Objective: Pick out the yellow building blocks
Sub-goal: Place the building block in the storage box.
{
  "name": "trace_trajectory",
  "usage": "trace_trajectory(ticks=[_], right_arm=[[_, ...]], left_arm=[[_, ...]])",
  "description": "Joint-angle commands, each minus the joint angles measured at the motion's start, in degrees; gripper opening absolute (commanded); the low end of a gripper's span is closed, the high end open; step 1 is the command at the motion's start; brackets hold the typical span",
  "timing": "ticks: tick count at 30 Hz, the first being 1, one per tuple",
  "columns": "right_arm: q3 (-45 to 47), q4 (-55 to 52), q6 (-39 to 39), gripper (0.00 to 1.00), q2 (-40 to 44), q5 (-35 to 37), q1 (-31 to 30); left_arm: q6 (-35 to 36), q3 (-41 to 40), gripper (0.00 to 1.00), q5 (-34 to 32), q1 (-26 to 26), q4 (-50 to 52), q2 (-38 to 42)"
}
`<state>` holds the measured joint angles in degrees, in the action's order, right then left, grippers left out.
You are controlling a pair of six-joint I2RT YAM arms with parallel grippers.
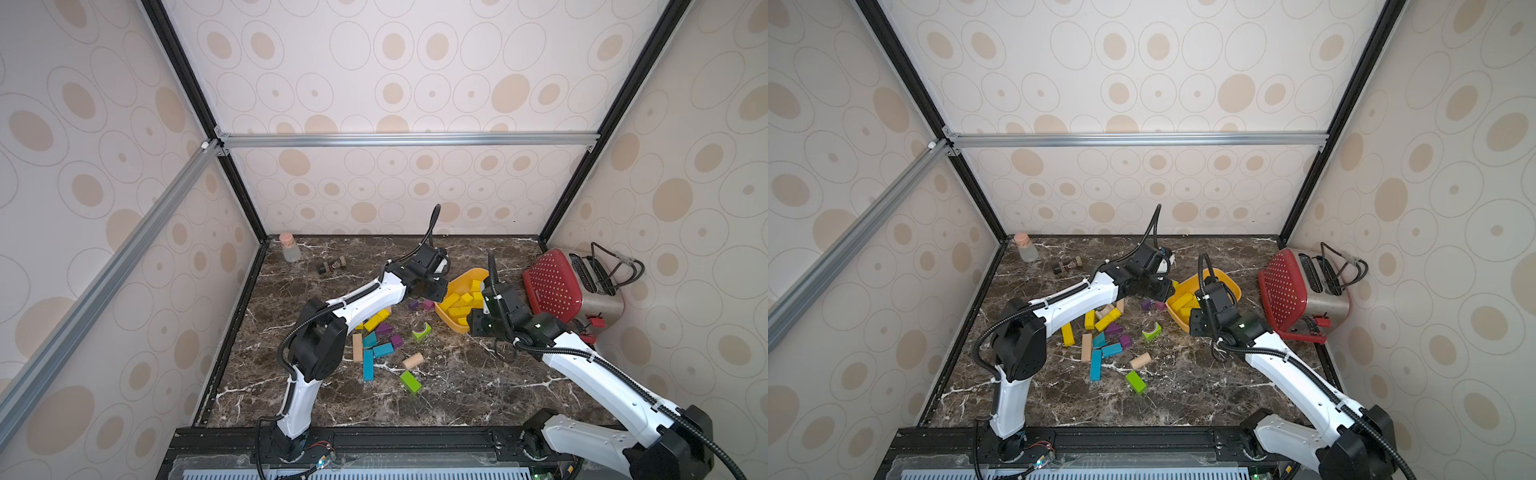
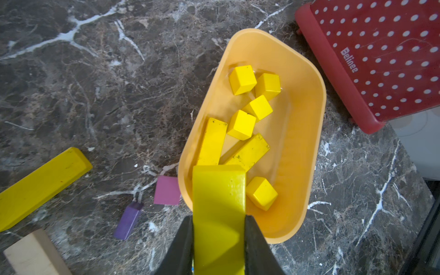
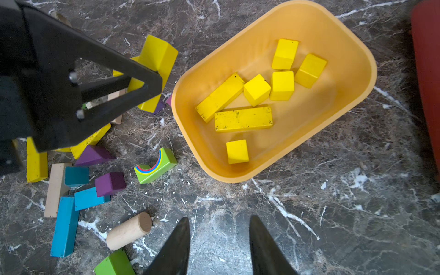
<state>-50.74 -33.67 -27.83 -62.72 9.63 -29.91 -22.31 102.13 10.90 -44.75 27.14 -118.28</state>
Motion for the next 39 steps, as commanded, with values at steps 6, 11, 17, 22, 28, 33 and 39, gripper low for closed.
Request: trace_trajectory(ticks=[6,11,17,22,28,33,39], right_arm=[[1.15,-1.09,-0.28,0.43,1.45,1.68,0.63],[1.25,-1.42,-0.55,0.43,3.0,2.71,0.73],[1.57,-2.33,-0.9,0.43,4.78,3.87,0.73],[2.13,-2.3,-1.59,0.43,5.42,3.77,0.74],[1.88,-2.25,-2.16,0.43,5.15,3.16,0.73],[1.52,-1.55,-2.3,0.43,4.49,2.48,0.73],[0.6,-0.84,-2.41,0.43,2.48,0.02,0.78]], left_arm=[[-0.2,8.93,0.25,2.4,-2.18,2.13,-5.95],[-0.11,13.06,0.25,4.05,-2.27,2.77,-10.37],[1.44,17.96,0.27,3.83,-2.27,4.11,-15.11],[1.82,21.26,0.41,4.24,-2.27,5.03,-17.36],[2.7,20.24,0.55,2.81,-2.28,4.7,-15.65],[3.15,18.11,0.55,2.16,-2.27,4.26,-13.47],[3.47,15.2,0.55,1.51,-2.27,3.24,-10.67]])
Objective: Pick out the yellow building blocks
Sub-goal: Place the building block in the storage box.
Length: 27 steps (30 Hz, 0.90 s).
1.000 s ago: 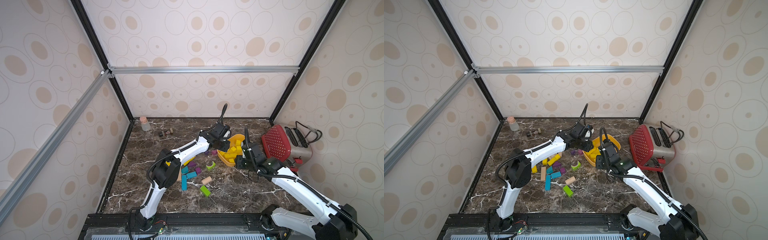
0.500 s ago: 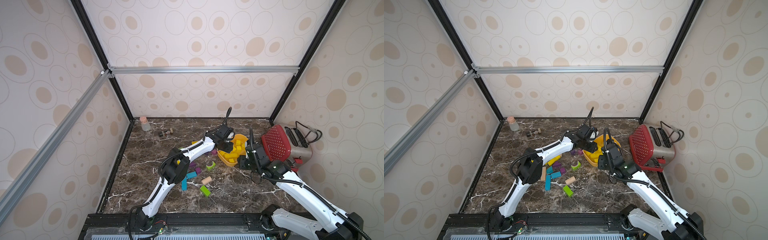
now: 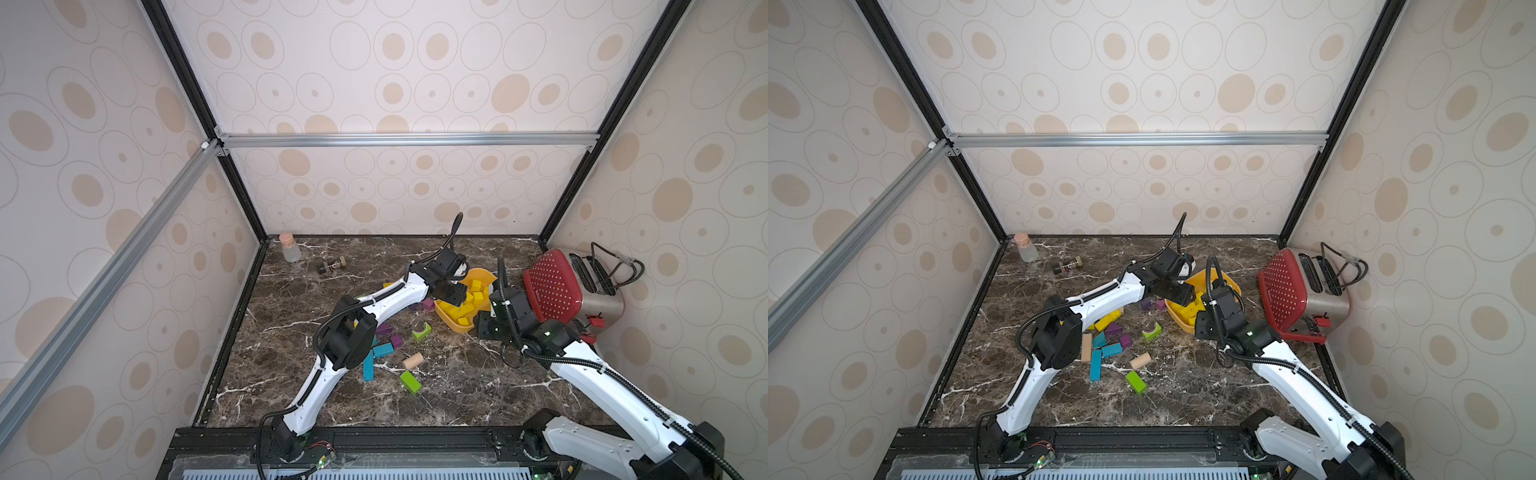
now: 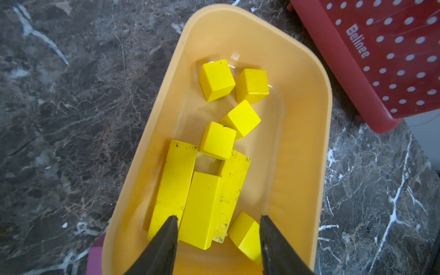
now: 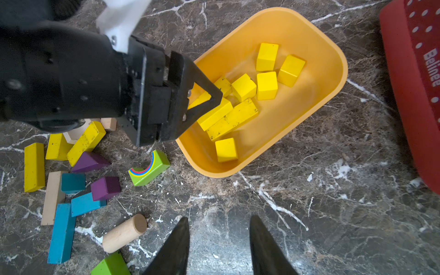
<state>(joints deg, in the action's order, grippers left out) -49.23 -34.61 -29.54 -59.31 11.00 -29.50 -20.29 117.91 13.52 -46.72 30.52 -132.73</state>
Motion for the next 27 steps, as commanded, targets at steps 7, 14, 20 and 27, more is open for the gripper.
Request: trace_trajectory(ticks=[7,14,20,27], right_arm=[[-1.64,1.68,-1.91,0.43,-3.57,-4.43,0.32],[-4.07,3.45,-1.75,0.43,-7.33,-7.25,0.32],[-8.11,5.7,-1.84,0.43,-12.63,-9.34,-0.82],[-14.34,7.41,-1.48,0.43,-21.9,-10.15,-4.28]], left_arm=[[2.0,-3.05,0.55,-1.61,-0.14,-0.72,6.7],[2.0,-9.23,0.55,-2.21,1.59,-2.34,12.81],[2.24,-16.56,0.54,-2.86,5.23,-3.18,19.55],[4.82,-25.94,0.54,-6.55,7.72,-2.1,28.22]])
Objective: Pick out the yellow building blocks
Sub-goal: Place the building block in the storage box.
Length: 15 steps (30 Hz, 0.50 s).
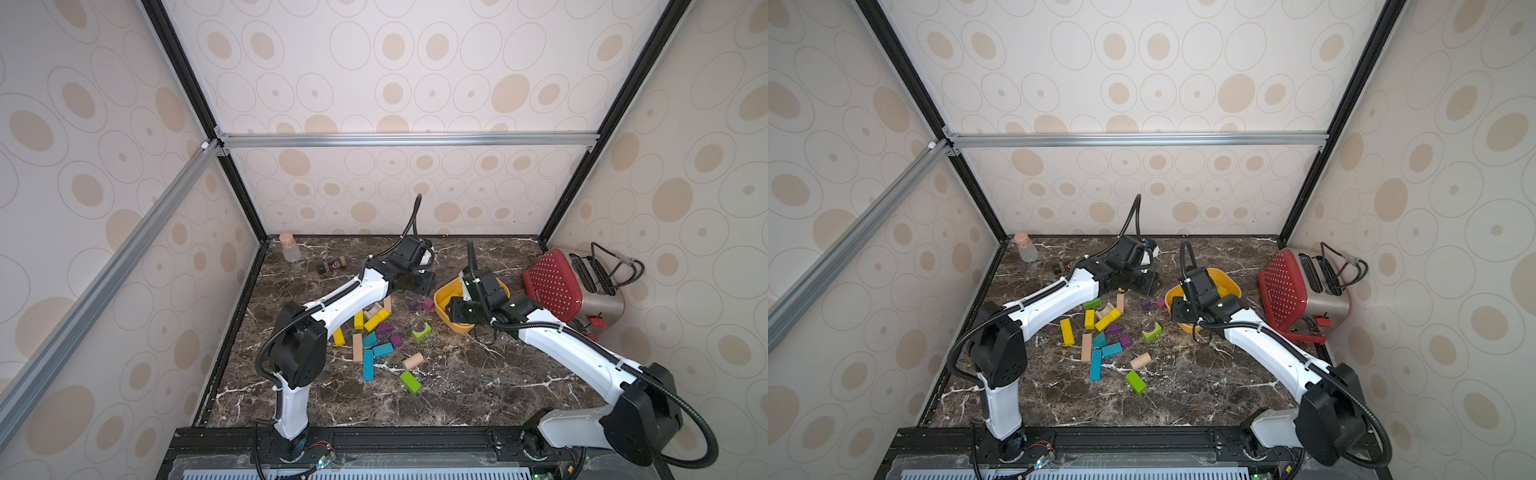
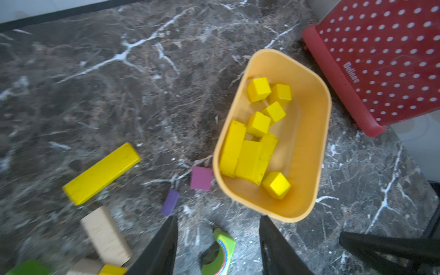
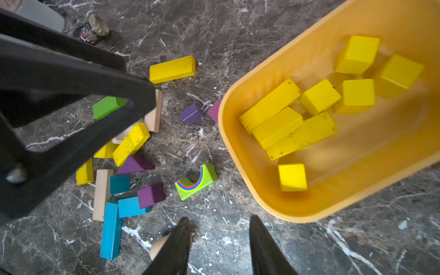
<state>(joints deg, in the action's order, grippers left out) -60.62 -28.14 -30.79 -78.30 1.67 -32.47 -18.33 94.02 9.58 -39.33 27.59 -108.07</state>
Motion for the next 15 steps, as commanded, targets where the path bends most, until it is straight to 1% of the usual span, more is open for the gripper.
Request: trace_trajectory(ticks=[1,10,15], right_arm=[[-3.99,0.99,-0.17,0.43,-4.26,-1.06,-1.7],[-13.15,2.74,-0.43,0.42,-16.19,-1.97,-5.65],[-18.19,3.09,-0.76,0.42,-21.98,-2.8,-7.46]], left_arm=[[3.29,-3.05,0.54,-3.23,0.43,1.0,4.71],[5.7,-12.93,0.54,-7.47,2.34,2.48,13.72],[5.93,-17.82,0.55,-7.39,5.65,2.7,18.31]])
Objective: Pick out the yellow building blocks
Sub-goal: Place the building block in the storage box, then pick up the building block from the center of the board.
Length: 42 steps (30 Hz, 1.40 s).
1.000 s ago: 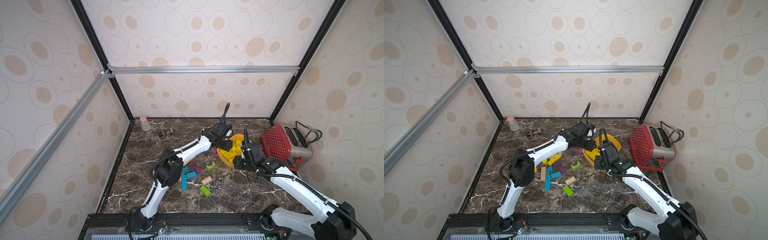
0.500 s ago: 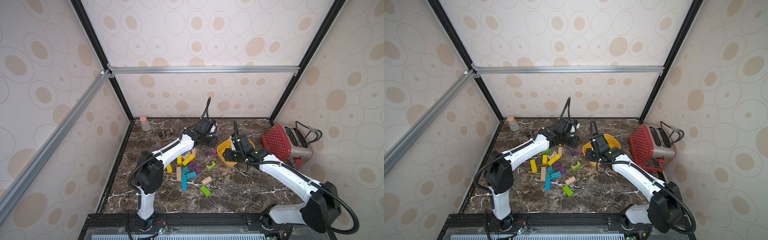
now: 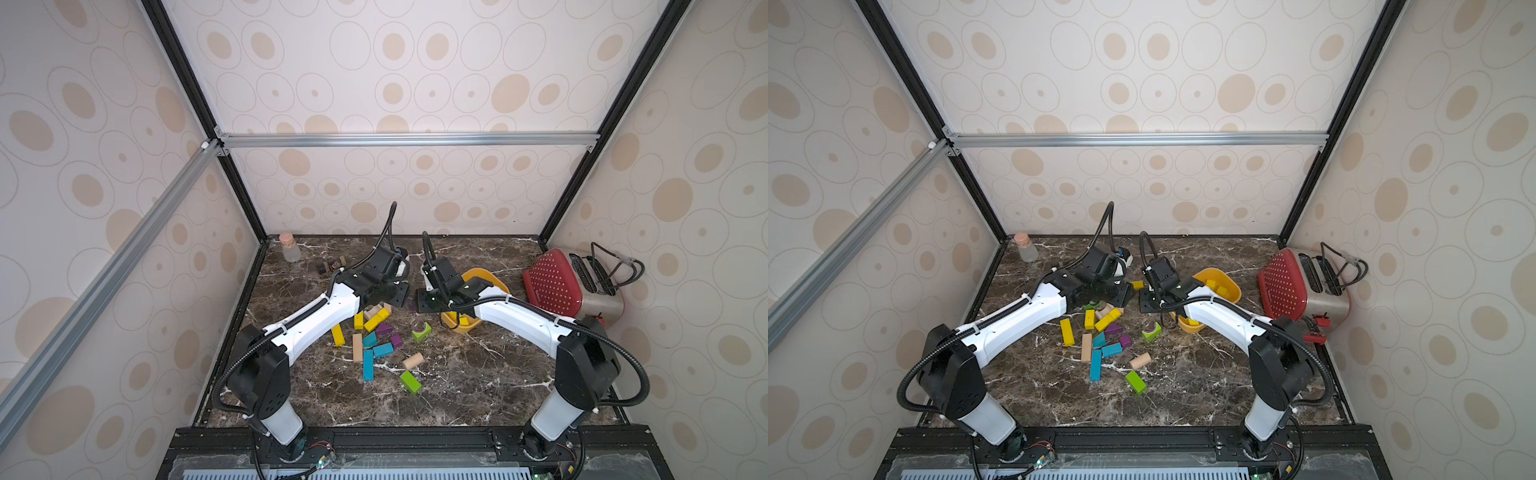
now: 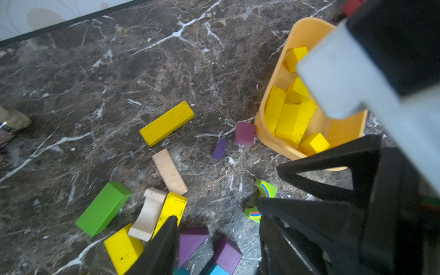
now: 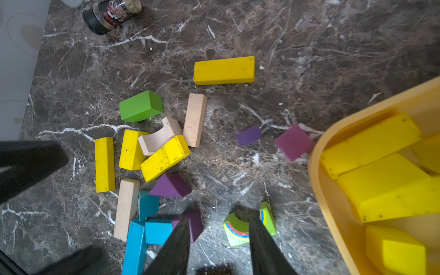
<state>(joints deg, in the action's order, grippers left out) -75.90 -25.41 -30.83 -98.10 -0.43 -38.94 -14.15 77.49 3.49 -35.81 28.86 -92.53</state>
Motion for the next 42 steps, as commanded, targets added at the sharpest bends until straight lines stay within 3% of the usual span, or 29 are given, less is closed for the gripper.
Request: trace_trajectory(ticks=[1,14,26,42], right_arm=[[-3.8,0.36,-0.74,0.43,-3.21,-0.8,-1.2],[-17.76,-1.04,-0.05,0.43,-17.35,-1.6,-4.35],[-23.77,-2.0,0.34,0.44,-24.33,-1.92,-5.51],[-25.09,-5.59,3.18,0.48,-26.84,-0.99,-6.94]], left_arm=[[1.73,-2.06,0.55,-1.21,2.74,1.52,3.53],[1.77,-11.99,0.56,-1.55,10.43,3.66,15.24],[2.11,-16.55,0.57,0.0,17.46,5.5,20.94],[0.58,-20.29,0.58,0.66,18.35,6.48,20.46]])
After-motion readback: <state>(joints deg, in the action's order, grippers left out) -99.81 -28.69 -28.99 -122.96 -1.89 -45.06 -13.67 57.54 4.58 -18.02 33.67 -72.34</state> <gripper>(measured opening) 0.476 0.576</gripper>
